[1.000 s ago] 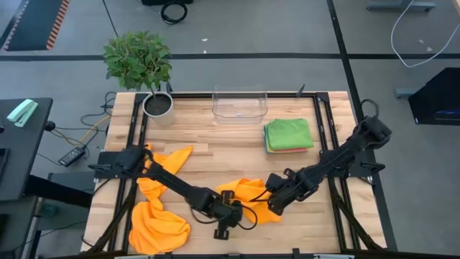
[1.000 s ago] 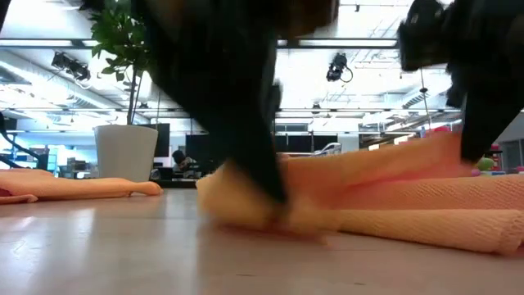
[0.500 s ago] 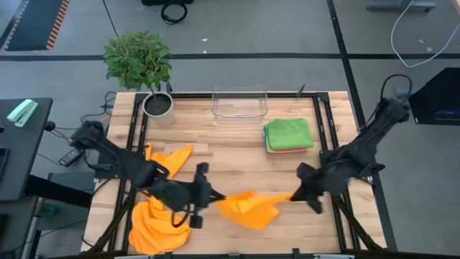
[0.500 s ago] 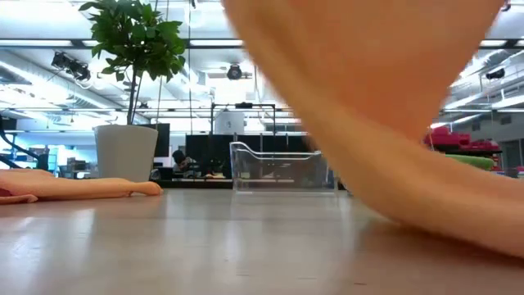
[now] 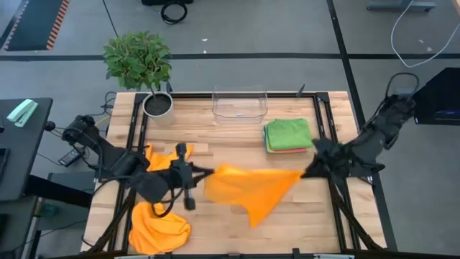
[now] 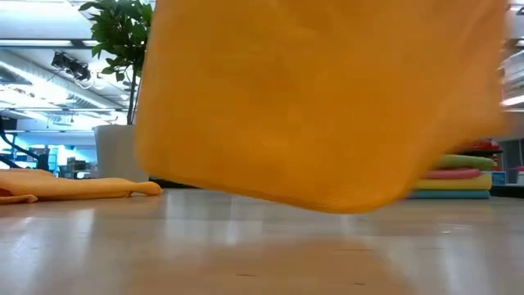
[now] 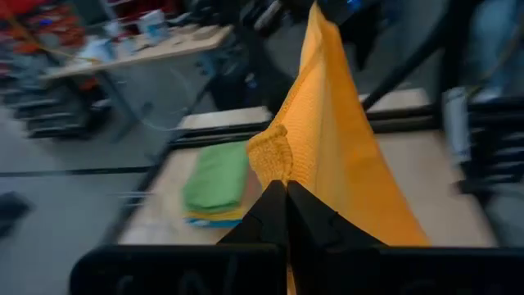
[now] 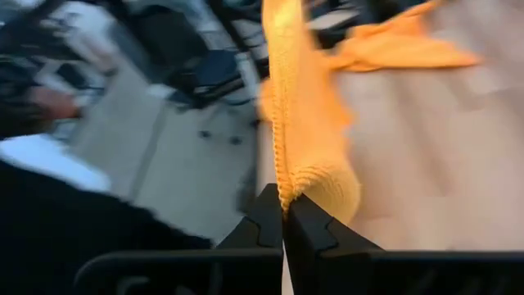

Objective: Fold microfiber towels
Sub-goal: Fold the top right orange towel

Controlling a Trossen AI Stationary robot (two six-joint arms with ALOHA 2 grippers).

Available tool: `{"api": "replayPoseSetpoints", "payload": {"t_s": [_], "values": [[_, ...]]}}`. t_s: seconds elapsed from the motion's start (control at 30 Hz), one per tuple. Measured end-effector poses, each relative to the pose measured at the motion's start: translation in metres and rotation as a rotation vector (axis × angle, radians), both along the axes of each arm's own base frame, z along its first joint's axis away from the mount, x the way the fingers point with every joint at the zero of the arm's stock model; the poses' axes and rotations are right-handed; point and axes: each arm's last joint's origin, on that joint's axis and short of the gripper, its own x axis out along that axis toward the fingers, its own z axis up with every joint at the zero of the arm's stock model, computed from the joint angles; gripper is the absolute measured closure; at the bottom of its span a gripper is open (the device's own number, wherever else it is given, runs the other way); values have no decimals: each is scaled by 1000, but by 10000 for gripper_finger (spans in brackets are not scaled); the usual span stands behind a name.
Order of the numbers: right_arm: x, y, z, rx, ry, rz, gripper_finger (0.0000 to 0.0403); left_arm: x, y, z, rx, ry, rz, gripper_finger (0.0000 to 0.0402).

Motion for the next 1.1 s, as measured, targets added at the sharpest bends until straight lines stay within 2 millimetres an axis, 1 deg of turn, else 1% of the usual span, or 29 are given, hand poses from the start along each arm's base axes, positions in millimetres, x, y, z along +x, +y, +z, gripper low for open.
{"api": "replayPoseSetpoints", "payload": {"t_s": [0.1,0.17,0.23,0.3,0.37,0.43,0.5,0.53,0.6,0.67,0.77,0.83,0.87,0.93,1.0,1.03,1.1], "values": [[-2,-20,14,-72,34,-77,400,10,21,0,61,23,66,397],[-4,-32,23,-129,61,-120,400,13,37,3,93,33,100,398],[-6,-41,28,-178,109,-146,400,16,54,7,82,33,96,398],[-4,-44,32,-196,159,-152,400,17,67,10,41,38,54,398],[2,-41,32,-199,199,-128,400,18,74,10,-12,42,21,398],[12,-32,26,-190,250,-80,400,17,72,8,-56,56,-13,398],[26,-13,14,-184,319,-28,400,18,61,1,-117,73,-50,398],[33,-1,5,-185,357,-2,400,18,52,-6,-145,82,-81,398],[48,28,-19,-197,438,48,400,17,27,-31,-183,136,-133,398],[58,58,-46,-203,515,75,400,16,0,-64,-245,154,-180,398],[71,101,-92,-188,589,69,400,4,-38,-126,-370,121,-191,398],[78,122,-126,-171,627,19,400,-7,-56,-169,-476,59,-148,398],[83,132,-142,-151,629,4,400,-13,-62,-191,-531,31,-115,398],[93,148,-168,-101,613,-9,400,-25,-71,-223,-647,-34,-55,398],[103,159,-191,-61,598,-19,400,-33,-76,-244,-726,-93,5,398],[109,163,-200,-45,589,-22,400,-36,-79,-250,-748,-111,28,398],[119,167,-211,-26,578,-34,400,-39,-82,-256,-778,-133,52,398]]}}
